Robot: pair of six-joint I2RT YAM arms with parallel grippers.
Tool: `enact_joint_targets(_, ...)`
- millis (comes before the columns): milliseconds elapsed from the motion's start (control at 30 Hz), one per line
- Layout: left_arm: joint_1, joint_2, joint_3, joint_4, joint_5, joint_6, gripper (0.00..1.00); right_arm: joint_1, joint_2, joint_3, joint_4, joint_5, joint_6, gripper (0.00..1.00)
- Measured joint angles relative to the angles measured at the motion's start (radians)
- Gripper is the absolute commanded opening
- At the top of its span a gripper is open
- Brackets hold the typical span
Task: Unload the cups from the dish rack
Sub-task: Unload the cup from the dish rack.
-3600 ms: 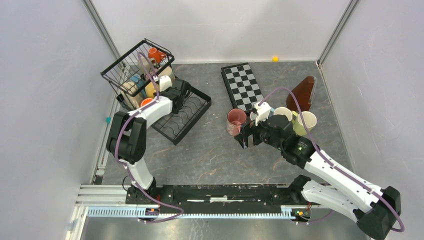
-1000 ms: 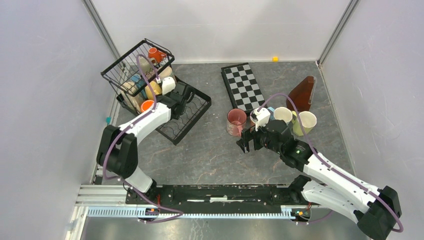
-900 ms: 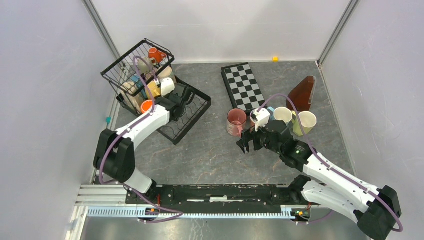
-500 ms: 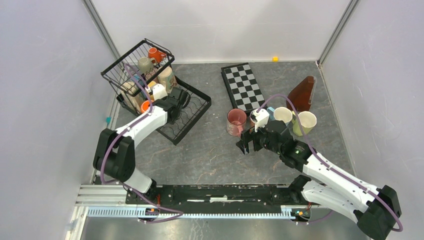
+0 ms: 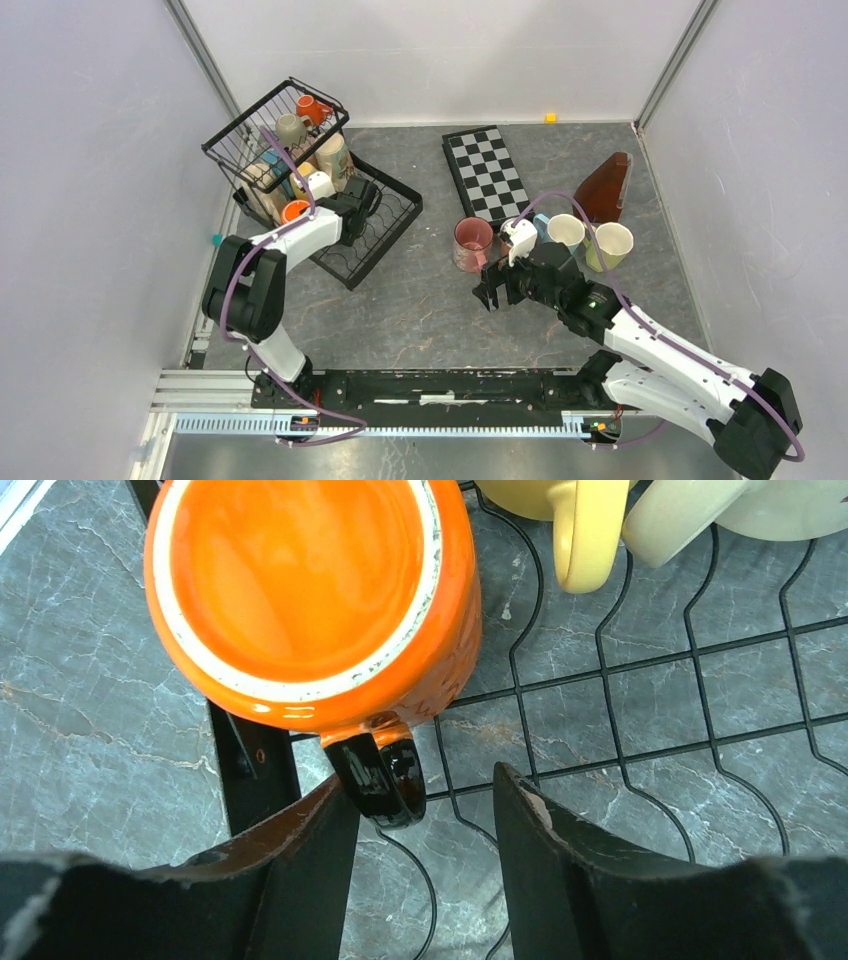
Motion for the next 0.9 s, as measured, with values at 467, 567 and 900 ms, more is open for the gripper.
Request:
enact_joint_targets(467, 0.016, 0.056, 0.000, 0.040, -0.029, 0.000, 0.37, 0.000, 0.006, -0.015, 0.006, -0.001, 0.000, 0.98)
enact_joint_targets(567, 0.016, 0.066, -0.002, 0.047, -0.033, -0.001, 0.26, 0.000, 0.007, -0.019, 0.006, -0.001, 0.000, 0.98)
enact_joint_targets(900, 0.010, 0.039, -0.032, 0.085, -0.033, 0.002, 0.02, 0.000, 0.011, -0.021, 0.007, -0.002, 0.001, 0.98)
